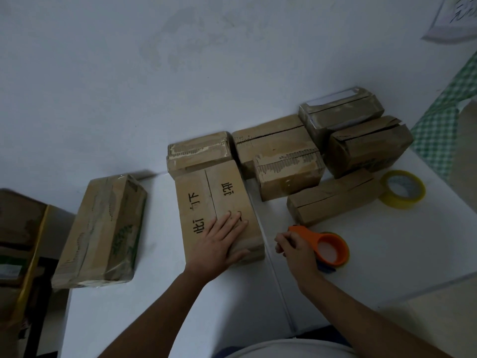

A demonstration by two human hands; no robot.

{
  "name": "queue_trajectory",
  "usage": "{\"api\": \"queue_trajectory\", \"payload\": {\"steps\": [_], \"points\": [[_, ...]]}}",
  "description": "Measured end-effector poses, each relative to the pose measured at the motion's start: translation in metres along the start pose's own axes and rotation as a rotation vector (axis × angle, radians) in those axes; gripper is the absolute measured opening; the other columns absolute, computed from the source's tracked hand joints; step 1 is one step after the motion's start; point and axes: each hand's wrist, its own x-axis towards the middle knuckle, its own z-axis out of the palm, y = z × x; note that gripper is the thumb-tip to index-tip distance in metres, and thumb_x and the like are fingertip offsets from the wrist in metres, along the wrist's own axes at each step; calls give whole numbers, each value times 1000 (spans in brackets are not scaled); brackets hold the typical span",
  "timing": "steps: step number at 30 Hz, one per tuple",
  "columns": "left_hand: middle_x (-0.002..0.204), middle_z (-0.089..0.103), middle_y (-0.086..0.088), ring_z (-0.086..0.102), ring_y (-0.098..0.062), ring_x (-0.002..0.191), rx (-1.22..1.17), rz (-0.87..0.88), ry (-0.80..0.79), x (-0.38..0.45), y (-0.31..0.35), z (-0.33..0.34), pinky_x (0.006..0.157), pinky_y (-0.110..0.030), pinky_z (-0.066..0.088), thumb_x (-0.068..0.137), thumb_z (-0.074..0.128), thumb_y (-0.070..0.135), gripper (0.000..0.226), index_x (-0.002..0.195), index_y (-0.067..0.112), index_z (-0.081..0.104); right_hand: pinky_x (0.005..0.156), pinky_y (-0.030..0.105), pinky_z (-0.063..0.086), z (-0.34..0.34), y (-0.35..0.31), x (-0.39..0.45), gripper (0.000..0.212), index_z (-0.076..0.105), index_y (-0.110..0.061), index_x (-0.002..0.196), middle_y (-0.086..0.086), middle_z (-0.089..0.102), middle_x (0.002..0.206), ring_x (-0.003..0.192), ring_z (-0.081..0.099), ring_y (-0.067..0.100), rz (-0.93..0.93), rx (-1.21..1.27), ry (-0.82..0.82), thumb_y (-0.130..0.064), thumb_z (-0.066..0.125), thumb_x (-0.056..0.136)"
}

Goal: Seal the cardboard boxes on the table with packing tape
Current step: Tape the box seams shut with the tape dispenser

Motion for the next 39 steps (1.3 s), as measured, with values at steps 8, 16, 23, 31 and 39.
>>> {"api": "queue_trajectory", "payload": {"steps": [8, 16, 23, 31, 39], "points": [[159, 31, -7, 26, -29, 148, 156, 46, 44, 0, 7, 3, 118, -53, 23, 96, 30, 64, 73, 153, 18, 33, 61, 8, 46, -2, 5, 6, 17, 67, -3, 85, 4, 64, 72, 63, 58, 1, 16, 41, -32, -15, 59, 95], [158, 33, -7, 25, -32, 147, 130, 40, -10, 4, 12, -5, 116, -56, 29, 82, 56, 70, 88, 152, 20, 36, 63, 7, 45, -4, 5, 9, 15, 68, -12, 85, 5, 70, 84, 71, 61, -3, 28, 38, -41, -19, 59, 95], [135, 52, -11, 45, -38, 129, 138, -125, 88, 24, 43, -5, 106, -60, 36, 84, 41, 77, 71, 117, 17, 60, 62, 6, 45, -7, 5, 11, 16, 68, -13, 83, 2, 70, 81, 71, 62, -3, -3, 19, -20, -21, 60, 95], [145, 45, -11, 36, -37, 140, 158, -5, 79, 19, 26, 1, 110, -60, 33, 84, 39, 82, 84, 137, 17, 48, 70, 14, 48, -3, 5, 18, 19, 65, -14, 81, 0, 68, 78, 75, 63, 2, -46, -49, -11, -18, 56, 97], [157, 34, -9, 25, -32, 148, 183, 92, 69, 7, 7, 6, 114, -56, 30, 89, 46, 68, 79, 151, 20, 35, 72, 38, 47, 12, 16, 29, 19, 54, -14, 84, 1, 58, 84, 82, 56, 19, -220, -325, -52, -16, 45, 101]]}}
